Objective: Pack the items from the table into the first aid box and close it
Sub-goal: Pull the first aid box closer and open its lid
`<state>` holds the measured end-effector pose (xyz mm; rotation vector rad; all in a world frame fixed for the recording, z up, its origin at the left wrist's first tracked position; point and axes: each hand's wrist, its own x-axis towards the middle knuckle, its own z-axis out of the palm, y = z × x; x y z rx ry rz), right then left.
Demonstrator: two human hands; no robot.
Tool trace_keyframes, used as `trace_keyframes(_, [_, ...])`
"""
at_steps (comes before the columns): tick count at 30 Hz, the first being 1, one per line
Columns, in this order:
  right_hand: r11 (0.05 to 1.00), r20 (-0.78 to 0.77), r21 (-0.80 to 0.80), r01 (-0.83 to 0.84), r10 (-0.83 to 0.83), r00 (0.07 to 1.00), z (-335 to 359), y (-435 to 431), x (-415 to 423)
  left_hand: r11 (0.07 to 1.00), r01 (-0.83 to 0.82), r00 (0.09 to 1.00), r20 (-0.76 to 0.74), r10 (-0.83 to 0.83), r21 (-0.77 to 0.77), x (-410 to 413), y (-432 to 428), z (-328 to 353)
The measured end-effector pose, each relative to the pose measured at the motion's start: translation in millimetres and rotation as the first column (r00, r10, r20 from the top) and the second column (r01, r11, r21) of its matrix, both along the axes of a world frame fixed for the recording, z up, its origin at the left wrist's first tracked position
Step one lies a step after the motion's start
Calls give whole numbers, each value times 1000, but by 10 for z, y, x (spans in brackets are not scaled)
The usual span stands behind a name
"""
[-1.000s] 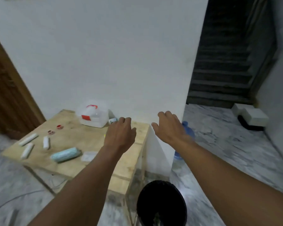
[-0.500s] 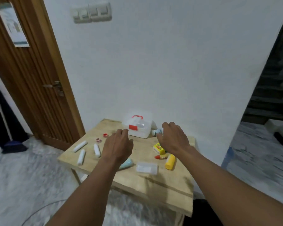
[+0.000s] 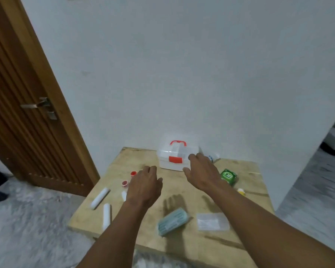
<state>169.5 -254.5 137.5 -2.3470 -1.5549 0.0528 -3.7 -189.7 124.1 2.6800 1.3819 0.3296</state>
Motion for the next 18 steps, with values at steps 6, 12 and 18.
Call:
trace_keyframes(6, [996, -95, -58, 73, -78, 992, -380, 902, 348, 997, 23, 1000, -9, -23, -80, 327, 968, -245])
trace_keyframes(12, [949, -312, -187, 255, -304, 900, -1002, 1244, 332, 977, 115, 986, 141, -90, -178, 655, 1645, -584])
trace_keyframes(18, [817, -717, -77, 571, -443, 538, -1393, 1625, 156, 920, 146, 928, 373, 0, -364, 967, 2246, -900])
